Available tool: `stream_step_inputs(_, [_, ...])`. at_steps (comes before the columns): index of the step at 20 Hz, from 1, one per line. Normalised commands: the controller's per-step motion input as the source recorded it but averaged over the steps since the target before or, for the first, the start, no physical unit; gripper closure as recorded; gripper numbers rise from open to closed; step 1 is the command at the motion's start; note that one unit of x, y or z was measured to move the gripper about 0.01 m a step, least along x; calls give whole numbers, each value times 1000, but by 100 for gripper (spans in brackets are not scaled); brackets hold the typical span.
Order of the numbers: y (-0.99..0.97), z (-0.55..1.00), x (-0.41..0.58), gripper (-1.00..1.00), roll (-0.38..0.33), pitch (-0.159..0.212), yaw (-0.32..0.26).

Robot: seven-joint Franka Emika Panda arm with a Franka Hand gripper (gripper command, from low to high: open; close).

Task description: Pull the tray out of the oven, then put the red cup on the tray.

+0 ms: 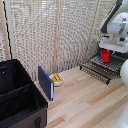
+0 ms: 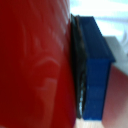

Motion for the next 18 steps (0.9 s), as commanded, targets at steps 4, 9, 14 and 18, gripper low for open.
stream_step_inputs(4, [-161,19,218,-100,32,28,-120])
stream_step_inputs(9, [-78,273,187,-100,9,29,-101])
stream_step_inputs(14, [-66,697,240,-100,21,-5,-46])
stream_step_inputs(18, [4,816,360,-100,5,-12,-50])
